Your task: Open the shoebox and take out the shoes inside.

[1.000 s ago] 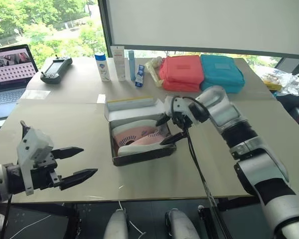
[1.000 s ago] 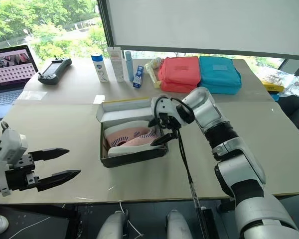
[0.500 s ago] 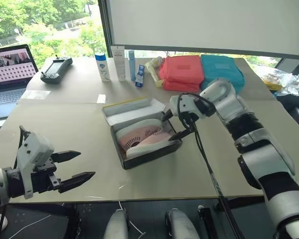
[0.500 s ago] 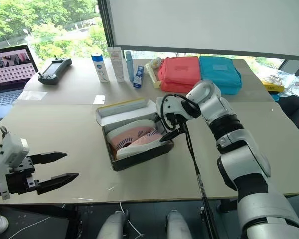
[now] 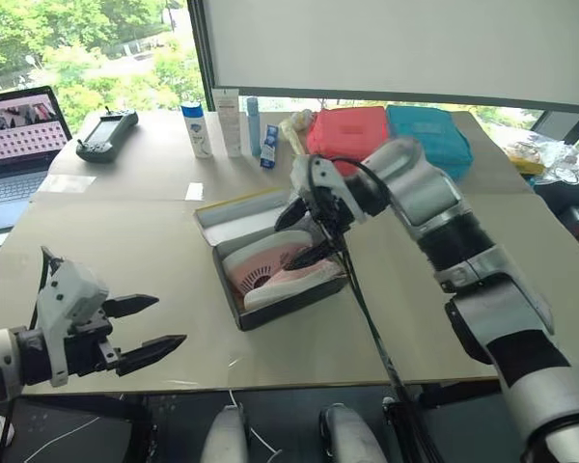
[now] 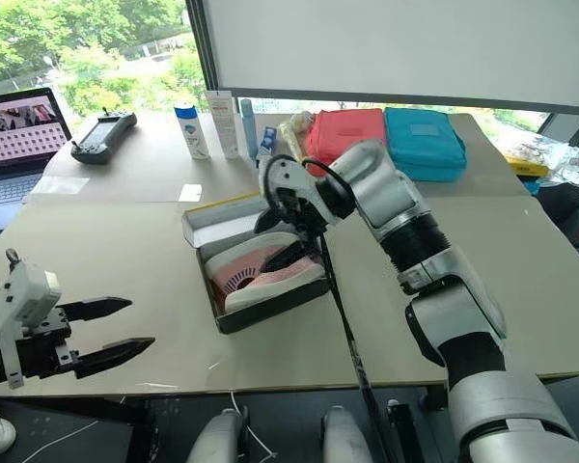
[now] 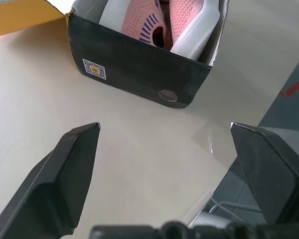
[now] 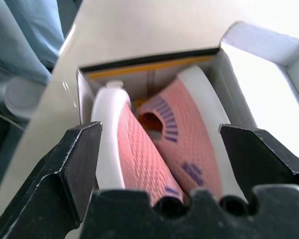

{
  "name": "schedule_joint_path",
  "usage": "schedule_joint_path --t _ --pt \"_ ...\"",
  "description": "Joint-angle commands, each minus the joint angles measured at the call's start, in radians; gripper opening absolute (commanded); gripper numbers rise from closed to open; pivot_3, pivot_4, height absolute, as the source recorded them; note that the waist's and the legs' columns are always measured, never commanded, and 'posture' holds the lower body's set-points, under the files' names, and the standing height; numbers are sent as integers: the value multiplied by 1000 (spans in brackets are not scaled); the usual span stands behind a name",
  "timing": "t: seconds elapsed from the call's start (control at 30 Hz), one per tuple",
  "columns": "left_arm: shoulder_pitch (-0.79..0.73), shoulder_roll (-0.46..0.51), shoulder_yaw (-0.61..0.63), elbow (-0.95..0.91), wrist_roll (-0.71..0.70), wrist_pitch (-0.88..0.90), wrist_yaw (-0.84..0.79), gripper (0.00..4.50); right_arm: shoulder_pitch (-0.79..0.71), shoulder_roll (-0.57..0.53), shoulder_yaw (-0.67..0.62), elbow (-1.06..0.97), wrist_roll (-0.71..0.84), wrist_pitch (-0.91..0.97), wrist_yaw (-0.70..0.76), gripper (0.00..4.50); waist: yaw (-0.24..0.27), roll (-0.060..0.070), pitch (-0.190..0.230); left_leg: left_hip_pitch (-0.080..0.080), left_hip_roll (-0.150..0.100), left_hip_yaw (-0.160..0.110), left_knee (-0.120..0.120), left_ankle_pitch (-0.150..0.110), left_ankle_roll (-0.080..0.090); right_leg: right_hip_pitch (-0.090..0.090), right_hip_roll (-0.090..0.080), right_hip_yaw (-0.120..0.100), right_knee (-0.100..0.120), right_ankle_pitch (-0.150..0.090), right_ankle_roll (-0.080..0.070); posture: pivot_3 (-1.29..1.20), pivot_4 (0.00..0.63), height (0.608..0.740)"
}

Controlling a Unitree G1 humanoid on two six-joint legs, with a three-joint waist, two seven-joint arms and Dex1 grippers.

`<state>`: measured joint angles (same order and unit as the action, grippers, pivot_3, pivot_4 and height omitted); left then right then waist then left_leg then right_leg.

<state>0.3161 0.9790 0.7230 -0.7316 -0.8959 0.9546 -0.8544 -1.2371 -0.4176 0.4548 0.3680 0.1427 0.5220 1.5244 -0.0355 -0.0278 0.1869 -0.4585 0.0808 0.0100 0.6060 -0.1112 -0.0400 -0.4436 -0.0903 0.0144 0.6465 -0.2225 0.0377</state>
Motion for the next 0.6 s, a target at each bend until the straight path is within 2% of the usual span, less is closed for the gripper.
schedule_joint_path --t 0.03,0.23,0.6 --pt "-6 -5 -1 -8 15 -34 5 4500 28 3 -9 -120 12 112 -44 4451 2 0 0 0 0 0 0 0 0 0 0 0 0 0 0 0 150 715" --pt "0 -8 -8 -7 22 -48 8 4500 67 46 8 -192 6 202 -121 4451 2 0 0 0 1 3 0 0 -1 -1 0 0 0 1 -1 0 150 715" --pt "17 -5 0 -3 40 -57 5 4500 129 58 64 -226 -22 189 -188 4451 -3 0 0 -1 2 4 -1 0 -1 -4 0 0 0 1 -1 0 150 715"
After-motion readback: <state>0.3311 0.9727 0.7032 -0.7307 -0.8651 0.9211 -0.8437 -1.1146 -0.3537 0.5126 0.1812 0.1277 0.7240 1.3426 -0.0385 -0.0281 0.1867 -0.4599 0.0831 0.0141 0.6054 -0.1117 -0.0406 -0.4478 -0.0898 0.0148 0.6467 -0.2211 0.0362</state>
